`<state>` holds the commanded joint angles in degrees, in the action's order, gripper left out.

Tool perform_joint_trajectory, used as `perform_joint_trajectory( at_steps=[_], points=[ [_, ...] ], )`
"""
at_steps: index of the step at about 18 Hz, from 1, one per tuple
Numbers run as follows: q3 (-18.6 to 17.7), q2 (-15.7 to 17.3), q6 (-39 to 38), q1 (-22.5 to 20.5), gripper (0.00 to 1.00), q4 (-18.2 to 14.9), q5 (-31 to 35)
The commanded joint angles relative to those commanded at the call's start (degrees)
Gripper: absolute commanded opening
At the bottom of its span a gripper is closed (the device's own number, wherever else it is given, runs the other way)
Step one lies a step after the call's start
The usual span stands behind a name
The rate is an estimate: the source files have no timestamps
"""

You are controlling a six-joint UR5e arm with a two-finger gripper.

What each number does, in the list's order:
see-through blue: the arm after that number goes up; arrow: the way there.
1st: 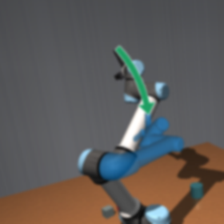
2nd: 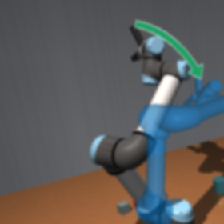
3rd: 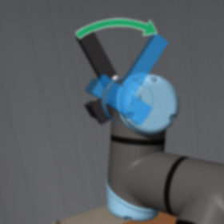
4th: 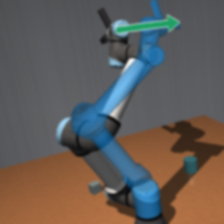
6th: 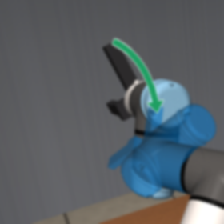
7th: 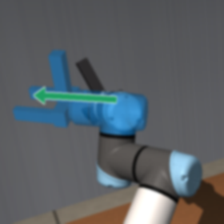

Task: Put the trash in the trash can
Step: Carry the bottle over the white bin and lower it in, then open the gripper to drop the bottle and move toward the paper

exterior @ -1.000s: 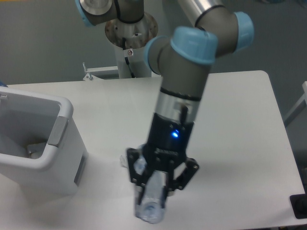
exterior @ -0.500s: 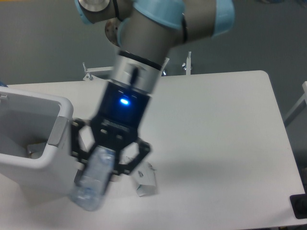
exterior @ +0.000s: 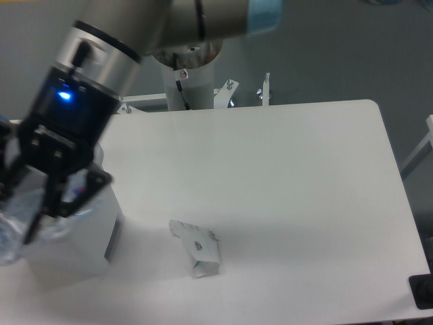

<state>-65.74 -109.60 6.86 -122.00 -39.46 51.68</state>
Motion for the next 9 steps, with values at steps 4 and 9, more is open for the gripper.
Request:
perform_joint_trajectory(
  at_steps=[4,9],
  points=[
    [-3.6,0.2,0.1,1.1,0.26,0.1,0.0],
    [-6.9,0.4,0.4,2.4,0.38,0.1,0.1]
  ],
)
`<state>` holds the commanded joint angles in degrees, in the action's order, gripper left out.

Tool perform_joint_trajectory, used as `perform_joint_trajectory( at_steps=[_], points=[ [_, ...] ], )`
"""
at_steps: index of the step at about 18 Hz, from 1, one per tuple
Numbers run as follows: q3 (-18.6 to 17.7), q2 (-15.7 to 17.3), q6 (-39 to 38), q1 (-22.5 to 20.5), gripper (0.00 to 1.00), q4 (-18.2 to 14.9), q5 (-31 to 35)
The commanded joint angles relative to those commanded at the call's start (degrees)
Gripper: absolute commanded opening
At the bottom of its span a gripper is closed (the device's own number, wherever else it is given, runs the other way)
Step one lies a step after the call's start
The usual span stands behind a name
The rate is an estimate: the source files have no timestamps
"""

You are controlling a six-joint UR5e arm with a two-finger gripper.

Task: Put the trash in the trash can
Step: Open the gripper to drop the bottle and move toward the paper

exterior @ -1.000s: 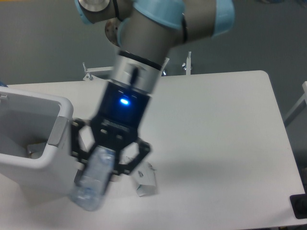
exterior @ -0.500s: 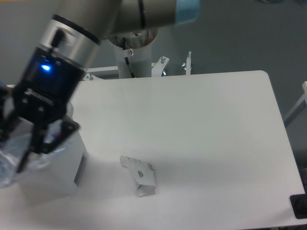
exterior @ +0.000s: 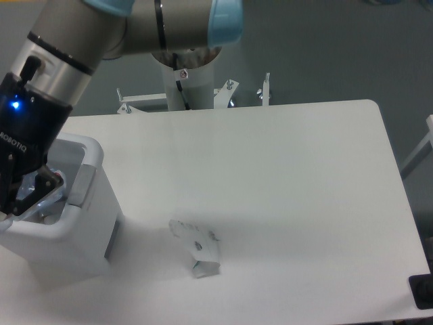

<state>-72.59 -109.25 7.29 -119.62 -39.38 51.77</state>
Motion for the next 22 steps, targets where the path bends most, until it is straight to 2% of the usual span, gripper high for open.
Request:
perform_joint_trajectory(
  at_steps=[2,3,5,6,11,18,22],
  points=[
    [-0.7,0.3,0.0,0.0,0.62,0.0,0.0],
    [-1.3,0.4,0.0,0.0,0.84,0.0,0.0],
    [-2.9,1.2,0.1,0.0,0.9,0.0,0.1],
    [-3.9,1.8,0.3,0.0,0.99,0.0,0.1],
    [-7.4,3.0,0.4,-1.5,1.0,0.0,0.3],
    [-7.6,3.0,-0.2,-12.9,1.0,-0.2,0.2],
    [-11.4,2.9,1.4,-18.4,1.0,-0.2,0.1]
  ],
)
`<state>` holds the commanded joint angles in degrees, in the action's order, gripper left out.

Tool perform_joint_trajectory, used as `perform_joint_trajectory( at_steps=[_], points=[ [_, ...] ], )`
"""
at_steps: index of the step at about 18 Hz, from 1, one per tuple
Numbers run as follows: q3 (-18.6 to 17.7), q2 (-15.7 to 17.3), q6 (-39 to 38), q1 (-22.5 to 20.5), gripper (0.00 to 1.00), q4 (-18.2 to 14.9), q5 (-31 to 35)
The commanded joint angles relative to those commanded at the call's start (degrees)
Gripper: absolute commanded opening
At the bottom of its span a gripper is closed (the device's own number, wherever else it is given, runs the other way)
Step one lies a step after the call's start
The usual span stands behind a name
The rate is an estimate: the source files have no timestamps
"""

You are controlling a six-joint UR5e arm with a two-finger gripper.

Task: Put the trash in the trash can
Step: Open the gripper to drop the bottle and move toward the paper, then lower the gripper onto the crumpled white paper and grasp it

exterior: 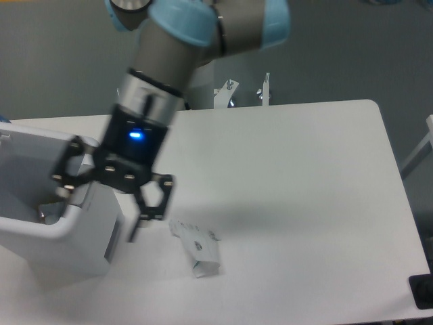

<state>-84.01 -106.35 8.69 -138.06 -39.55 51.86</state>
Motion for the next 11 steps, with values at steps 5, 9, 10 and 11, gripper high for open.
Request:
perform_joint_trajectory(
  at_steps=[5,9,10,11],
  points=[
    [-6.1,-0.3,9.2,-5.6,1.0,-0.1,0.3],
    [-11.1,-1.1,17.6,-7.2,1.0,-0.2,0.7],
    [-12.0,-1.8,19.4,-7.2,1.0,-0.3,0.7],
    [-12.7,-2.3,20.9,-7.2,1.0,-0.2,0.8]
  ],
)
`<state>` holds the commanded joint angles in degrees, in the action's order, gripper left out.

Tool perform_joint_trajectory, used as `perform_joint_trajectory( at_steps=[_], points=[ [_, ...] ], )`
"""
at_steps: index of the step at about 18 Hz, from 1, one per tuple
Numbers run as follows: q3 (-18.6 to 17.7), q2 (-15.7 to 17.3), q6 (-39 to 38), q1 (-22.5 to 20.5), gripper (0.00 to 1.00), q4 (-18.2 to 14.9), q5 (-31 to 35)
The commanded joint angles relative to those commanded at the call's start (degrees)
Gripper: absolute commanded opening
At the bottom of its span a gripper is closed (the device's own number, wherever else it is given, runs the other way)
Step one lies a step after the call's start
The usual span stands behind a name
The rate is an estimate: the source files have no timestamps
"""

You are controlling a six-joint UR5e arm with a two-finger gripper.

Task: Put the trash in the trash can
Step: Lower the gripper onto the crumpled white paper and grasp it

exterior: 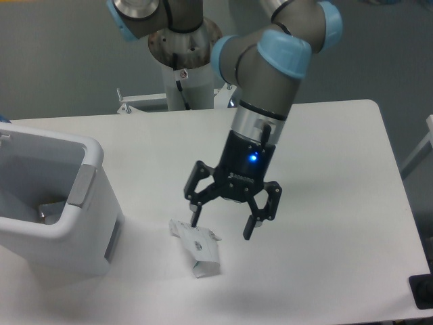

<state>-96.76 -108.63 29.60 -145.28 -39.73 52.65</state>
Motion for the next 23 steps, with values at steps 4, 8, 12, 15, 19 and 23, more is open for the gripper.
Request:
perform_joint_trajectory(
  at_steps=[4,8,12,15,19,23],
  points=[
    [-1.7,-1.6,6.6,1.0,1.0,0.0,8.9],
    [-1.5,-4.0,10.1,3.5,1.0,0.2,12.7],
    [-1.1,-6.6,13.0,4.9,1.0,0.1,16.9],
    [-1.1,-8.4,12.9,8.3,1.0,-0.4,22.3],
    [-1.8,-8.2,3.4,12.3,1.0,-0.8,22.5],
    [-2.6,-8.4,0.5,13.8,1.0,-1.1,22.9]
  ],
)
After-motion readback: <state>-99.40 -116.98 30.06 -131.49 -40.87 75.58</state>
